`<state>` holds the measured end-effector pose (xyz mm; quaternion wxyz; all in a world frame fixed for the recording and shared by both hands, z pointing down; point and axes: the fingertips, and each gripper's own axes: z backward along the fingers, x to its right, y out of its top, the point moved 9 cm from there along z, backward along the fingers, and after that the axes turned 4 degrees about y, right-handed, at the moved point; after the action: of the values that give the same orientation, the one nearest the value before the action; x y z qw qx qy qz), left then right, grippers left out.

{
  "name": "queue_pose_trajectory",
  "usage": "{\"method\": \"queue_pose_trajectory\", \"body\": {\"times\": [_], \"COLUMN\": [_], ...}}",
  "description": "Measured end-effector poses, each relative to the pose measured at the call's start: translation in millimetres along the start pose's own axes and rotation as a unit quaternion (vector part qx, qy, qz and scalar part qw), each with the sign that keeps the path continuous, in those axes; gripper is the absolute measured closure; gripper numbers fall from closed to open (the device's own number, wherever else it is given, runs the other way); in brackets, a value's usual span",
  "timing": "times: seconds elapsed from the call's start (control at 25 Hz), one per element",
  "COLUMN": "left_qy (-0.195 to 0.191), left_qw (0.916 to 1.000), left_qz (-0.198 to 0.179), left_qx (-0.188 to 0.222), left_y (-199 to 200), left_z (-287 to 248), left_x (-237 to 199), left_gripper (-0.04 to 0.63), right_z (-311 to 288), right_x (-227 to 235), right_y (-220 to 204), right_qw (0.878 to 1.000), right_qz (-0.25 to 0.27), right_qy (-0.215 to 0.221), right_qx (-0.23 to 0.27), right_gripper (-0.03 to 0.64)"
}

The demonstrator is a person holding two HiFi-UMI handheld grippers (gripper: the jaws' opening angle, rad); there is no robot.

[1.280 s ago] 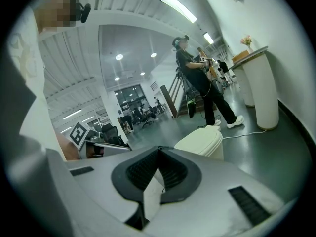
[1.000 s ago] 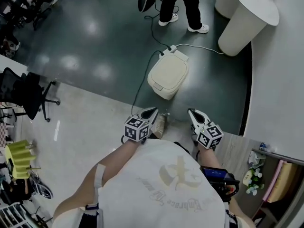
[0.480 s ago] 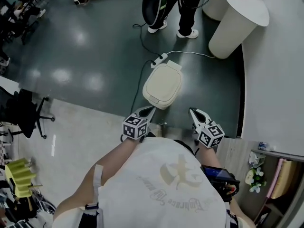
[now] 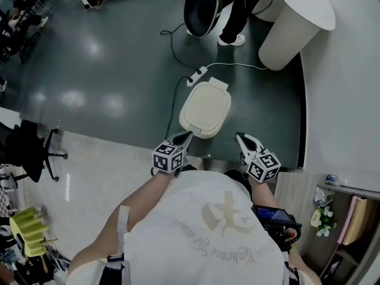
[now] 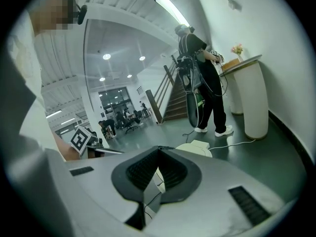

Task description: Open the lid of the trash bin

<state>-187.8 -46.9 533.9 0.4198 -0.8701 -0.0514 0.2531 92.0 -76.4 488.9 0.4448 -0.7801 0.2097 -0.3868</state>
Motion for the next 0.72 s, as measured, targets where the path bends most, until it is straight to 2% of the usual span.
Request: {"method": "queue_pose_trajectory", "body": {"times": [0.36,0.72], "left_qy": [0.005,0.010], "left_qw": [0.9999,0.9990], "left_qz": [0.007,-0.005], "left_qx": [-0.009,-0.043], "left_y": [-2.7,-7.4], "left_z": [-11.7,-23.4], "left_x": [-15.1,-32.7], "left_gripper": [0.583,0.583], "right_z": [-15.5,-41.4], "right_x": [8.4,13.1], "right_y": [-0.7,-4.5], "right_qw": [1.000,1.000], "right_qz": [-0.008,-0.013], "right_qy": [0.002,0.012], "right_qx": [-0.008,-0.022], "right_gripper": [0.612,0.612]}}
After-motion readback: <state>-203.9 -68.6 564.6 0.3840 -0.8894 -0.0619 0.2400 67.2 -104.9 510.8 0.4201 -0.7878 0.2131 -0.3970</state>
